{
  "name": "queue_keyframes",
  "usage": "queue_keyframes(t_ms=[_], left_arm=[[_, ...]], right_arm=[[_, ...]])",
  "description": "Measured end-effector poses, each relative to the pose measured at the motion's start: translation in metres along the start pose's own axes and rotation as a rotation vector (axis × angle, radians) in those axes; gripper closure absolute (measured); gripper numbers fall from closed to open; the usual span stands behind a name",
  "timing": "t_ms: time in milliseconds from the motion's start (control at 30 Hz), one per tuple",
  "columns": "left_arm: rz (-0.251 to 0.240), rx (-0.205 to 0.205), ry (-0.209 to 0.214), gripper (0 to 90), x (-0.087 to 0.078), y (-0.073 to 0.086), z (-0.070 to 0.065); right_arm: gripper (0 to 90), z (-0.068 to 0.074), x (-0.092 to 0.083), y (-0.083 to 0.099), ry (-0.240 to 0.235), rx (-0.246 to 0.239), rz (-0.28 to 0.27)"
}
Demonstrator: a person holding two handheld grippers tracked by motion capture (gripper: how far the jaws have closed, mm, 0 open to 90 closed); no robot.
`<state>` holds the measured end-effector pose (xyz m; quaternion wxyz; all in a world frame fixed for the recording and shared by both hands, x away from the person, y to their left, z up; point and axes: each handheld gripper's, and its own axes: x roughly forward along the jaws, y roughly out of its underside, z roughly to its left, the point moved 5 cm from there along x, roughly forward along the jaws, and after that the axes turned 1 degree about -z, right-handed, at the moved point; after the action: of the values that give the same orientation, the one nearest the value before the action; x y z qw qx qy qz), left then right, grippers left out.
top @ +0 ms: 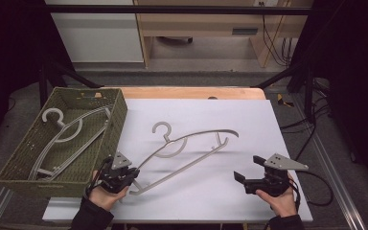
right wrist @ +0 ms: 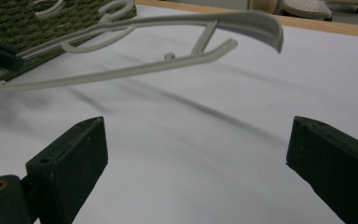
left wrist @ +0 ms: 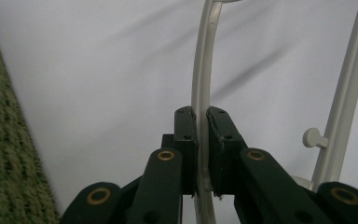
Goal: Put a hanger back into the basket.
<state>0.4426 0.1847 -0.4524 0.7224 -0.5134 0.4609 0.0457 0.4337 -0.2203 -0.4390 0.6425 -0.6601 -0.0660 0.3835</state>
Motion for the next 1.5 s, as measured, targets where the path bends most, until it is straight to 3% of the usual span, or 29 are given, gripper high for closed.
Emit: queue_keyframes(t_ms=[33,100,267,400,633,800,867,967,1133,1367,1500], left_arm=[[-0.025,-0.003,-0.013,83.0,-0.005,-0.003,-0.001],[-0.022,0.009,-0.017,82.9,-0.008,-0.005,0.0],[-0.074,0.012,-0.038,82.9,-0.025,-0.015,0.002],[-0.12,-0.004,-0.061,82.9,-0.043,-0.024,0.013],[-0.154,-0.017,-0.088,82.9,-0.063,-0.032,0.027],[-0.166,-0.023,-0.134,82.9,-0.079,-0.039,0.044],[-0.167,-0.02,-0.17,83.0,-0.089,-0.042,0.056],[-0.171,-0.028,-0.19,83.0,-0.095,-0.042,0.065],[-0.167,-0.045,-0.253,82.9,-0.114,-0.04,0.09],[-0.161,-0.063,-0.303,82.9,-0.131,-0.034,0.117],[-0.155,-0.073,-0.305,82.9,-0.136,-0.028,0.131]], right_arm=[[5.7,-0.001,-0.002,-0.001,0.0,0.004,-0.004],[5.6,-0.001,-0.002,-0.001,0.002,-0.002,-0.006],[5.6,-0.003,-0.005,-0.002,0.01,0.005,-0.012],[5.7,-0.005,-0.007,-0.003,0.015,0.008,-0.018],[5.6,-0.006,-0.01,-0.004,0.021,0.005,-0.028],[5.0,-0.008,-0.012,-0.005,0.028,0.008,-0.038],[4.2,-0.009,-0.013,-0.006,0.035,0.012,-0.045],[3.8,-0.01,-0.014,-0.006,0.042,0.008,-0.046],[3.9,-0.011,-0.015,-0.006,0.046,0.013,-0.048],[3.5,-0.011,-0.015,-0.008,0.049,0.011,-0.055],[2.7,-0.011,-0.015,-0.008,0.058,0.005,-0.057]])
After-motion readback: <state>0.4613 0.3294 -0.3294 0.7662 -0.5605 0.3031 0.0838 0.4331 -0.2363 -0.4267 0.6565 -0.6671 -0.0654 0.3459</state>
